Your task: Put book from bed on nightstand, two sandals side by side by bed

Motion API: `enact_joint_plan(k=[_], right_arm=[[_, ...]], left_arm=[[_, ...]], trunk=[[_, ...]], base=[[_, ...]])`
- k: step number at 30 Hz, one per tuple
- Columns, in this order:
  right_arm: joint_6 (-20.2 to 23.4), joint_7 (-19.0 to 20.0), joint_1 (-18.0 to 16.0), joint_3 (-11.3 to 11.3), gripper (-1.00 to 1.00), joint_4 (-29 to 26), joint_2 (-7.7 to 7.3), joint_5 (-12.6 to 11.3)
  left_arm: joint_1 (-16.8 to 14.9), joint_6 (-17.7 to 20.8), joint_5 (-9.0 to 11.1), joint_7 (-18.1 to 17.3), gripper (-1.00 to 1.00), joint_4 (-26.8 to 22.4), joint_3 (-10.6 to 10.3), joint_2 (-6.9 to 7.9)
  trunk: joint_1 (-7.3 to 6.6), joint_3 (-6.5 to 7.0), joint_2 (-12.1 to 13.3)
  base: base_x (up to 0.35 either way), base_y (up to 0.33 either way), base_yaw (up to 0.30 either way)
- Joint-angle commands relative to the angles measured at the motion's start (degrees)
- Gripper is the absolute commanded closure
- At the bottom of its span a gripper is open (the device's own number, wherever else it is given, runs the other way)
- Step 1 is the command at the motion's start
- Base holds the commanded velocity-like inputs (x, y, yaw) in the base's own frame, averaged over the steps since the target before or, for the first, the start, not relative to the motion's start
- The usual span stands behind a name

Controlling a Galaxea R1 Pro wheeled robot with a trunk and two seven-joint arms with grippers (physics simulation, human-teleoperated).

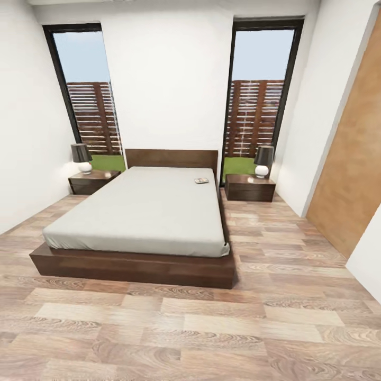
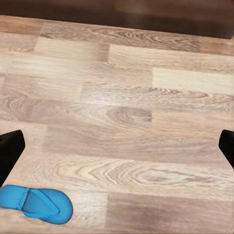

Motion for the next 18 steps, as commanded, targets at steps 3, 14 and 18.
enact_joint_plan(k=[3, 14, 18], right_arm=[[-0.1, 0.0, 0.0, 0.0, -1.00, 0.0, 0.00, -0.6], [-0.1, -0.1, 0.0, 0.0, -1.00, 0.0, 0.00, -0.6], [-0.1, -0.1, 0.0, 0.0, -1.00, 0.0, 0.00, -0.6]], left_arm=[[0.0, -0.1, 0.0, 0.0, -1.00, 0.0, 0.0, -0.01], [0.0, -0.1, 0.0, 0.0, -1.00, 0.0, 0.0, -0.01], [0.0, -0.1, 0.0, 0.0, -1.00, 0.0, 0.0, -0.01]], trunk=[[0.00, -0.05, 0.0], [0.00, -0.05, 0.0], [0.00, -0.05, 0.0]], base=[[0.001, 0.000, 0.294], [0.000, 0.000, 0.294], [0.000, 0.000, 0.293]])
